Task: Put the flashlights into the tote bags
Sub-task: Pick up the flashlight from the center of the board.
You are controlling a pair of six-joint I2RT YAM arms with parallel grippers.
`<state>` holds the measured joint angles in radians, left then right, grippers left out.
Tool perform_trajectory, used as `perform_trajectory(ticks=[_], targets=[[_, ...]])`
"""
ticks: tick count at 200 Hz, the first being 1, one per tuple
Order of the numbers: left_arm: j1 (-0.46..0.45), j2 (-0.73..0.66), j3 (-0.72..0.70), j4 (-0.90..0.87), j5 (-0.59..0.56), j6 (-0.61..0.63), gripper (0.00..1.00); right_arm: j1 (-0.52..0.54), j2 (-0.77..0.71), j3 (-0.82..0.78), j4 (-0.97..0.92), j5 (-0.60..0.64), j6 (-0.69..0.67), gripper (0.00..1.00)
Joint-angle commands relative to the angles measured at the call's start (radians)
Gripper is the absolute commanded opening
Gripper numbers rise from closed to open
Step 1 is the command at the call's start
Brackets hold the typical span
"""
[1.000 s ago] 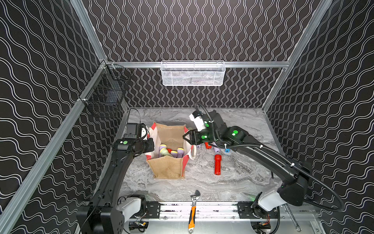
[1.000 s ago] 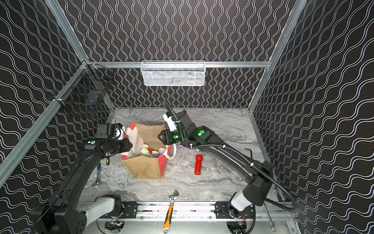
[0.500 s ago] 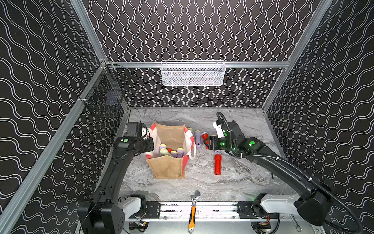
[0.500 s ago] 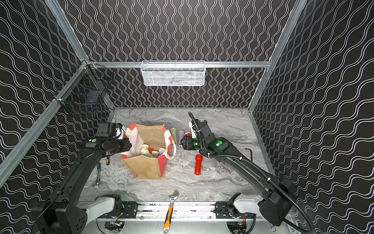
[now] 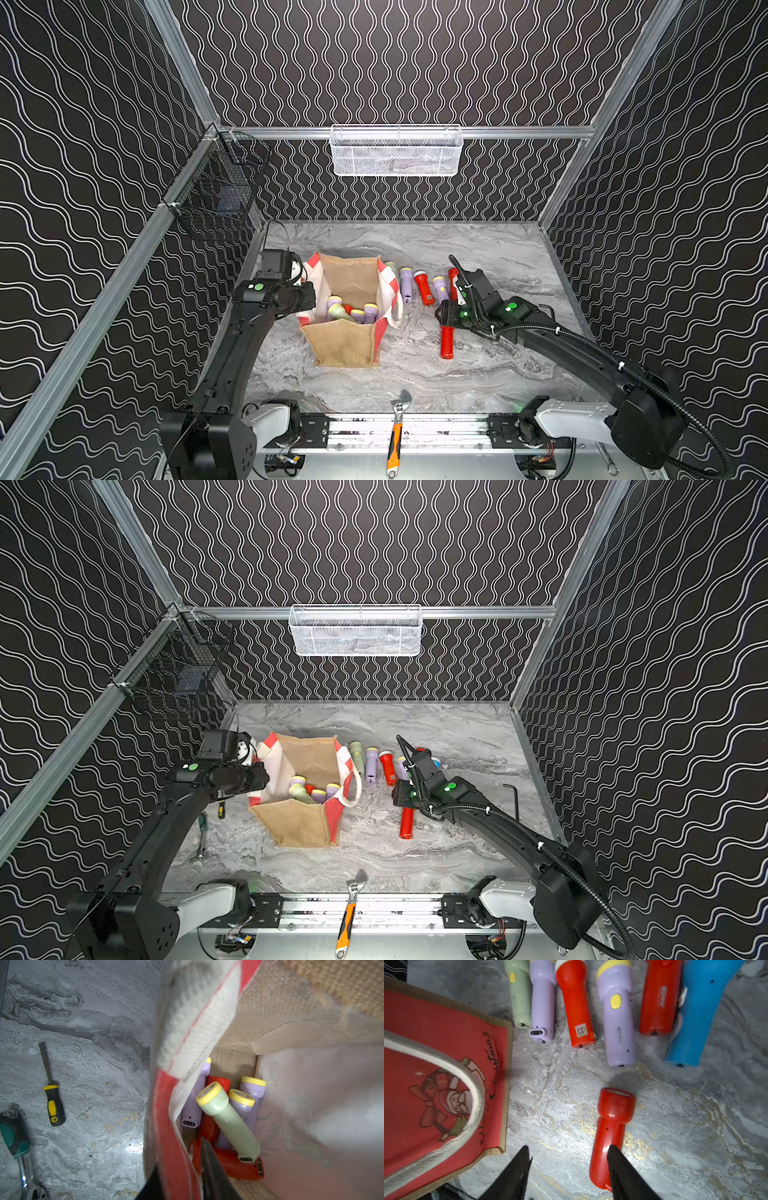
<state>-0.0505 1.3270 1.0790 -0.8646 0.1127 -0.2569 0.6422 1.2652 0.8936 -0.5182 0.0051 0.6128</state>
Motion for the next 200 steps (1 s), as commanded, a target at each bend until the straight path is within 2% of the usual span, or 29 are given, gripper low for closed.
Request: perform_trajectory(ticks=[1,71,200], targets=[[0.001,0.008,0.001,0.011,-0.001,0.005,0.26,0.001,0.001,-0.021,-0.02,0.006,0.043,0.62],[0.001,-0.005,-0.017,0.023,0.021,0.01,0.26,-0.006,0.063,-0.071,-0.016,0.015,0.116,0.62],[0.001,0.017,-0.041,0.05,0.041,0.017,0.27,0.0,0.137,-0.145,0.045,-0.048,0.134,0.63]])
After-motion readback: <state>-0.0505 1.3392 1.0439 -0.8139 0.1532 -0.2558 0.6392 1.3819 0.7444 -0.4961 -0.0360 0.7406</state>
